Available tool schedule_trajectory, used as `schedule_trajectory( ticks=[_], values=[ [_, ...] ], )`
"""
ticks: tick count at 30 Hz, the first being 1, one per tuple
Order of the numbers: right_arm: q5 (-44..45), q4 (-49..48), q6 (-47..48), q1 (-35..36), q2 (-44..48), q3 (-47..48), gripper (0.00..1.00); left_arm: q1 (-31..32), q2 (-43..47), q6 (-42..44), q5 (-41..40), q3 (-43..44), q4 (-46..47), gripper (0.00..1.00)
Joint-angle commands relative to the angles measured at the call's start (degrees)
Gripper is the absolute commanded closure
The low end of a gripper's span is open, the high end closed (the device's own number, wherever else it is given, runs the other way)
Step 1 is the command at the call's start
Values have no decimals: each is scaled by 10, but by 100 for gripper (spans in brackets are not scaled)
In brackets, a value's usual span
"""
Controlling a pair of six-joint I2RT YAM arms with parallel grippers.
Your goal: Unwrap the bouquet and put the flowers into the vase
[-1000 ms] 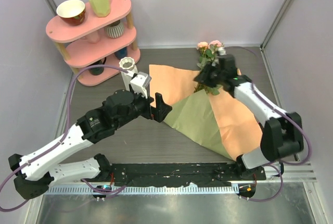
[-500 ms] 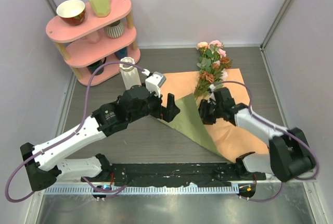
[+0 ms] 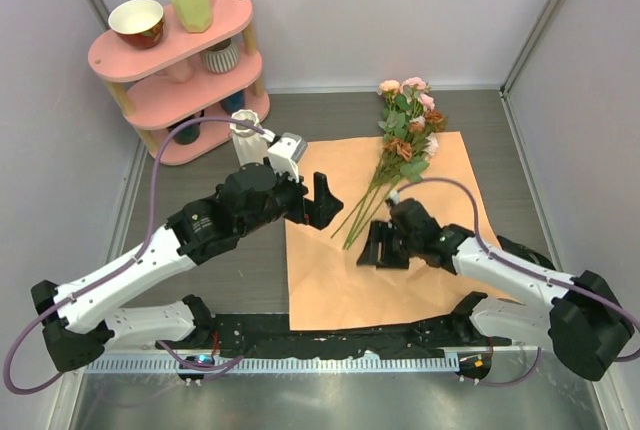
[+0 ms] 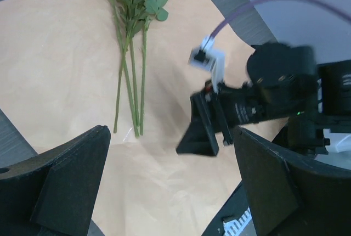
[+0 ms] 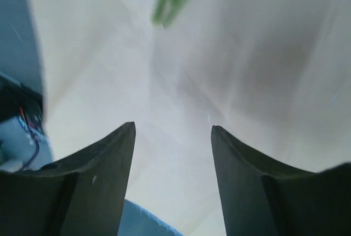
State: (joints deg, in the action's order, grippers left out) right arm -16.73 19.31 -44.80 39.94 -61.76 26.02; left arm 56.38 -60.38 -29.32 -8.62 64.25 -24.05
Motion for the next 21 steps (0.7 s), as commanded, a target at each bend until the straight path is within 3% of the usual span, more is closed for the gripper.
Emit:
schedule_trajectory(
  ticks=[1,5,15,21],
  values=[
    [254,56,60,-62,-1,166,34,-3,-5,-56,-10,-10,6,0],
    [194,21,57,-159,-57,192,36,-3,-5,-110,0,-66,17,0],
    [253,-81,35,-174,-224,268,63,-3,4,-180,53,-128,48,0],
    [235,-146,5,-174,-302,294,57,-3,-10,-173,84,-110,36,0]
  ],
)
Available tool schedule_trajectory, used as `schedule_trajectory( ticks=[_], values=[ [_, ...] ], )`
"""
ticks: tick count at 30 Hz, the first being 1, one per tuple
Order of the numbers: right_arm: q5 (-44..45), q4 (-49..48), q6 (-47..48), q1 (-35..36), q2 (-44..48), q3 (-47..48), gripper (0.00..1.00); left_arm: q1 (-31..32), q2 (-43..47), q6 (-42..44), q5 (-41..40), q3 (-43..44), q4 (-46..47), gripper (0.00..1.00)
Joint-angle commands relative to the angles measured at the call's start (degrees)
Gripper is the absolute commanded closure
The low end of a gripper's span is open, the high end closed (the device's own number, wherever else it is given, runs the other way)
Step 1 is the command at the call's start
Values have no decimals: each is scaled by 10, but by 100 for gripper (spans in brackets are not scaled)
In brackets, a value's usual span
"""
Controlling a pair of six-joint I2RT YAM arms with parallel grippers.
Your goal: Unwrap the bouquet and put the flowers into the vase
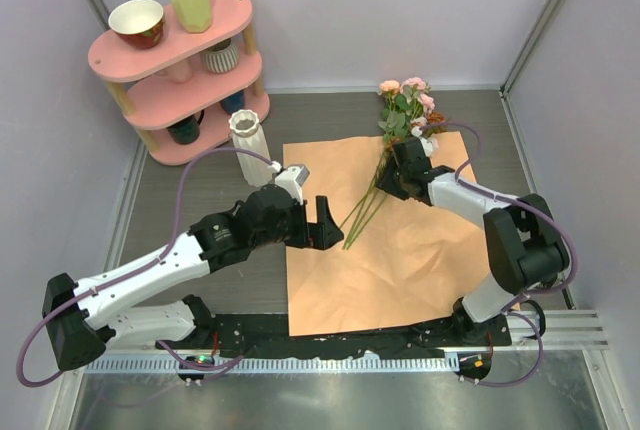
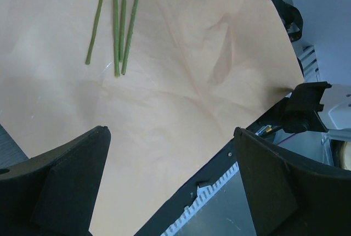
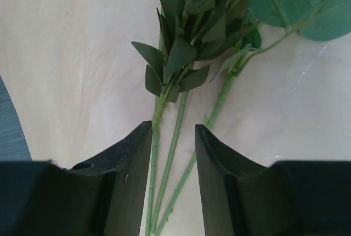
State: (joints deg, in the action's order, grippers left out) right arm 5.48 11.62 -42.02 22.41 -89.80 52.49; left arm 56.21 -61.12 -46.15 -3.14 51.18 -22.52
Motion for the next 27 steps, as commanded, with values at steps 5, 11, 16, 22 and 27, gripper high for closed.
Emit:
schedule_trajectory(
  ticks=[5,11,16,22,27],
  values=[
    [10,-93,-41,2,-76,48,57,-1,5,-6,44,10,30,0],
    [27,-98,-46,2,-101,58,61,-1,2,22,36,25,12,0],
    [34,-94,-51,2,-96,57,76,-1,1,35,37,32,6,0],
    [52,-85,-44,1,-66,48,87,-1,2,48,36,40,5,0],
    [65,-77,-39,-1,-13,32,94,-1,0,49,36,45,9,0]
  ],
)
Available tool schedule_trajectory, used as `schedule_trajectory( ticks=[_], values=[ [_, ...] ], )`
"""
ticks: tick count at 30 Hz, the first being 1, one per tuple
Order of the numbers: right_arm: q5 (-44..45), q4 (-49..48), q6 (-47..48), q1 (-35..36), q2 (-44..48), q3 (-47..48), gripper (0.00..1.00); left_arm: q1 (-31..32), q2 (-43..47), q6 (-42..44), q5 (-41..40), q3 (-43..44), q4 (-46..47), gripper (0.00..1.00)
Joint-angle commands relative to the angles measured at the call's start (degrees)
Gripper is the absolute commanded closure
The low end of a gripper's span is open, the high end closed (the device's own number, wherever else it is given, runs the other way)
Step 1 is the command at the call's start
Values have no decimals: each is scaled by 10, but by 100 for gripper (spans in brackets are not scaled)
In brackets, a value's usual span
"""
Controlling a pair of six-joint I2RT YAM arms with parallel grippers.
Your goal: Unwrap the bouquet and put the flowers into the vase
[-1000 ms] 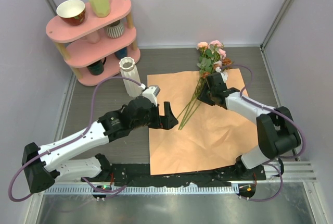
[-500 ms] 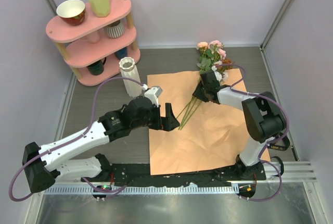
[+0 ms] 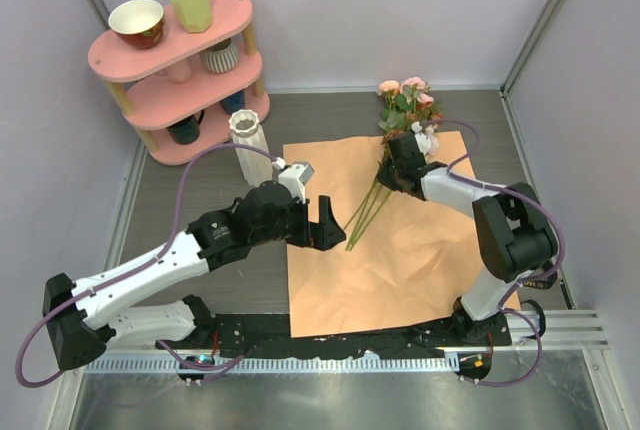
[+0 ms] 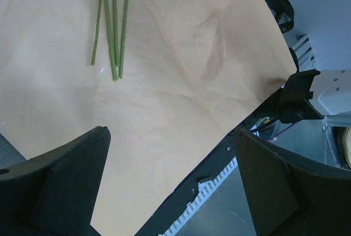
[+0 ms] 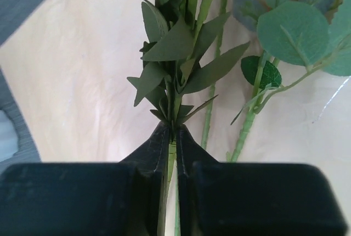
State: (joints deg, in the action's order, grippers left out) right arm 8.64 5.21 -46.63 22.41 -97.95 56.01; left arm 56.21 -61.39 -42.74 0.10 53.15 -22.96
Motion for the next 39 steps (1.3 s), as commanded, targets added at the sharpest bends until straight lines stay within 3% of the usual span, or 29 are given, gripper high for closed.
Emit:
schedule_trajectory(
  ticks=[1,6,11,16,19,25,31,34,35,39],
  values=[
    [39,-13,11,-1,87,-5,97,-1,2,16,4,26,11,0],
    [26,-19,27,-11,123,-21,99,-1,3,19,3,28,11,0],
    [-78,-112,113,-17,173,-64,99,-8,0,31,-3,47,10,0],
    [-226,-241,225,-13,253,-137,99,-106,4,-4,132,62,63,0],
    [-288,-290,241,13,300,-175,99,-162,-4,-10,202,80,78,0],
    [-332,-283,269,104,355,-197,99,-209,-35,0,215,125,54,3],
    [-337,-258,277,150,378,-192,99,-210,-106,37,221,174,23,5],
    [-346,-253,275,156,380,-186,99,-210,-116,42,218,178,35,14],
    [-347,-251,276,163,379,-183,99,-210,-121,42,220,176,42,23],
    [-354,-246,279,171,372,-175,99,-210,-137,45,234,186,53,39]
  ],
)
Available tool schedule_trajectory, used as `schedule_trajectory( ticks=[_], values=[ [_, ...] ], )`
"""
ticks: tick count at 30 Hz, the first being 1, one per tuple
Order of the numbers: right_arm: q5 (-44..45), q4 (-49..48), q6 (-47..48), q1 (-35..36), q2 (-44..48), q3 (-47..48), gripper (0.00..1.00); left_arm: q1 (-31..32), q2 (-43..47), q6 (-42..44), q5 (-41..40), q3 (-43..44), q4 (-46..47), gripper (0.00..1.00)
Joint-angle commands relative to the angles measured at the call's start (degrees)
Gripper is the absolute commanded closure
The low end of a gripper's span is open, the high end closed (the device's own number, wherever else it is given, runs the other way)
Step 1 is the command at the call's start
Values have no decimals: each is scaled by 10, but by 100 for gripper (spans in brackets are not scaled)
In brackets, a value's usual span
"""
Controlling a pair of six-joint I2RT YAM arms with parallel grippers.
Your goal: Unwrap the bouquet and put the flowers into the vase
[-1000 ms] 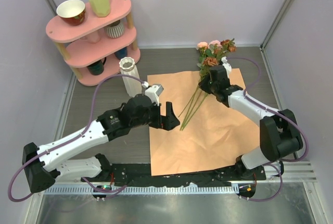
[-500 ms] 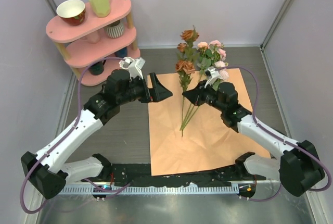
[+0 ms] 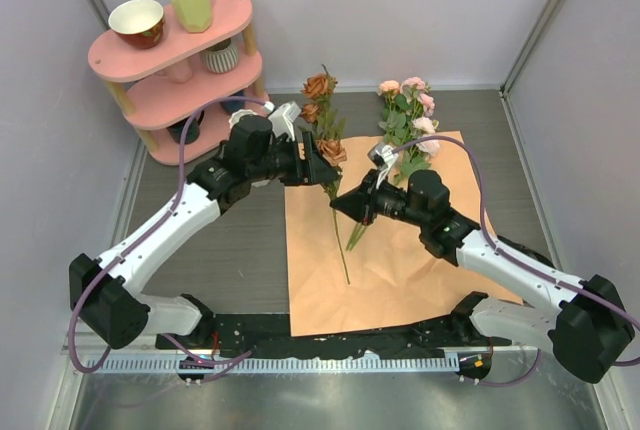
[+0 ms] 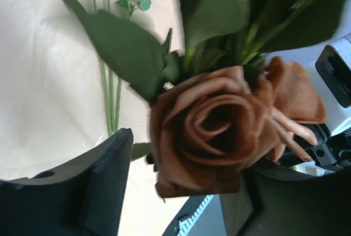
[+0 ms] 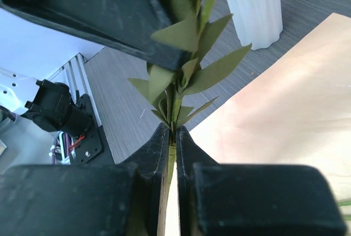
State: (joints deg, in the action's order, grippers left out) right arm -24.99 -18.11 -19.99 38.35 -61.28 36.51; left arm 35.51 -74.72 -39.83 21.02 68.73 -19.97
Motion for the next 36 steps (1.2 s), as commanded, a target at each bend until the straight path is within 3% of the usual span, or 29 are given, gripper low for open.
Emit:
schedule_trajectory(
  ticks=[1,5,7,8,9,12,16,18,19,23,29,36],
  values=[
    [-19,-7,17,14,3,22,99,-3,-5,18,28,32,29,44],
    [-9,3,21,19,-2,32,99,-3,-4,32,30,39,41,66],
    [12,19,22,19,2,37,93,-3,-2,55,26,46,40,74],
    [25,29,24,19,3,46,86,-3,1,67,19,54,36,93],
    [62,41,24,19,3,51,67,-3,4,76,3,60,34,100],
    [155,104,16,19,9,79,42,-3,16,122,-46,81,27,100],
    [357,177,-5,16,49,92,31,-3,34,214,-166,140,-24,100],
    [392,194,-19,9,80,88,29,-3,34,271,-237,191,-46,100],
    [403,199,-20,7,87,87,28,-3,35,286,-318,205,-56,100],
    [397,209,-16,4,95,84,28,-6,36,347,-449,259,-25,100],
    [387,216,-27,2,88,78,29,-26,5,396,-533,352,-12,100],
    [385,214,-27,3,89,72,29,-72,-10,435,-542,378,26,100]
  ],
)
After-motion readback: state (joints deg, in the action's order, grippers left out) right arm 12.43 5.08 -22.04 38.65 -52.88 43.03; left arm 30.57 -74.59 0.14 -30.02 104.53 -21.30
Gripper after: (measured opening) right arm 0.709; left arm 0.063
